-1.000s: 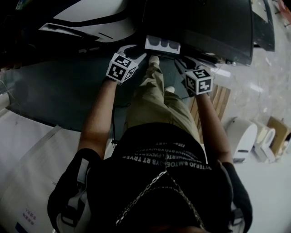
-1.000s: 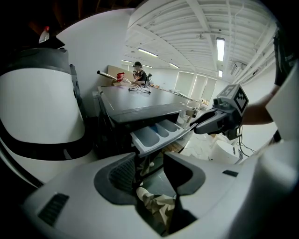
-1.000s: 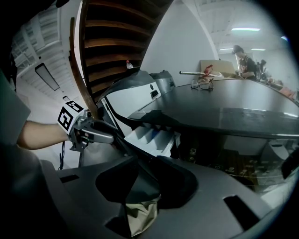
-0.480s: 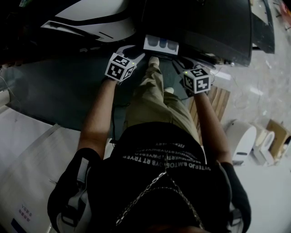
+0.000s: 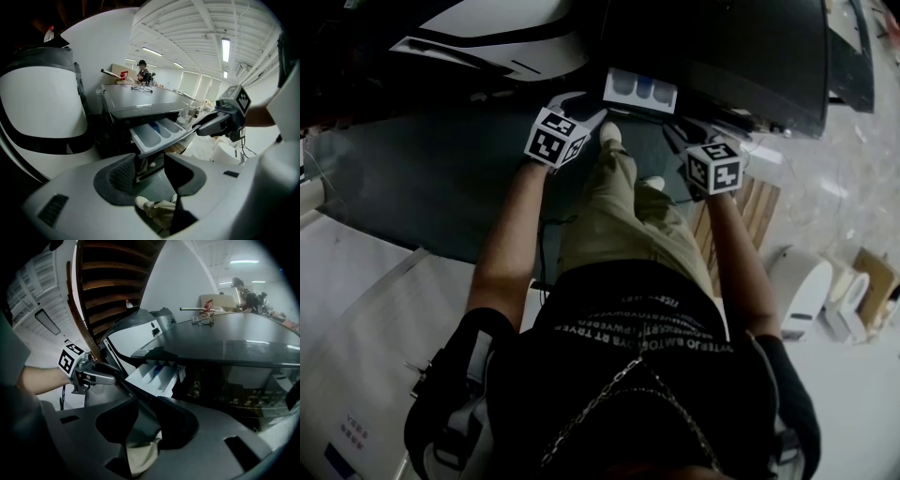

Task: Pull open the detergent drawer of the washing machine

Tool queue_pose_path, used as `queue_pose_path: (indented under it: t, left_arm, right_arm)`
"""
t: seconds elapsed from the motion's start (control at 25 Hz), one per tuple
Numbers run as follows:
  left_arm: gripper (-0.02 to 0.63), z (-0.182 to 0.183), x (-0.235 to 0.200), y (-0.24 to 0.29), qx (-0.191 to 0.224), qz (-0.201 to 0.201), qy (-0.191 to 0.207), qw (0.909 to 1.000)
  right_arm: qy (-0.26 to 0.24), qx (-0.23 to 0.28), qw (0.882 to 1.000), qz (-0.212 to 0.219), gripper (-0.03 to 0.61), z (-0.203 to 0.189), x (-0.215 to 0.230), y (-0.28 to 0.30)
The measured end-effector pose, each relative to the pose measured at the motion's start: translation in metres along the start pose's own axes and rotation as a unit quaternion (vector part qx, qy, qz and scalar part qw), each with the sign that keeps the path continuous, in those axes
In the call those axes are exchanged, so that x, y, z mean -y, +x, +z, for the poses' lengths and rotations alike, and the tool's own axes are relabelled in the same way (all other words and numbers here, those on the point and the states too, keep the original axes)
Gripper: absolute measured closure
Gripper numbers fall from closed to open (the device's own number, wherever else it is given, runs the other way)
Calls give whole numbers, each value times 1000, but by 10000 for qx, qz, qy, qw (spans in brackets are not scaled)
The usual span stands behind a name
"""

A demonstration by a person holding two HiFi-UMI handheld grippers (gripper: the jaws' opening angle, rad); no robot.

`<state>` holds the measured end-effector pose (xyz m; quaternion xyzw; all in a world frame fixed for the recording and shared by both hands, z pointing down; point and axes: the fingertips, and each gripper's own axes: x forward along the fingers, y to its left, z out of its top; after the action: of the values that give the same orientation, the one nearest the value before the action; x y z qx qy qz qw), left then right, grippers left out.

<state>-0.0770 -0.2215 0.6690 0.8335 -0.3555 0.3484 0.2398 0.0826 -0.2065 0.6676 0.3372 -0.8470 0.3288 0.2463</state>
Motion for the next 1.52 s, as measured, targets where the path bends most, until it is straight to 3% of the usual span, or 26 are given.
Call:
queue_pose_path:
  t: [0.32, 0.84, 1.52]
  left_arm:
    - [440, -6, 2, -4, -118, -165, 91, 9998]
    - [440, -17, 12, -12, -273, -777, 550, 9951]
    - [440, -35, 24, -23, -376, -892, 489, 9941]
  right_arm:
    - [237, -32, 9997, -4, 462, -9, -4, 2]
    - [447, 120, 9985, -278, 457, -20, -10, -4]
    - [300, -76, 9977, -598, 454, -37, -25, -10]
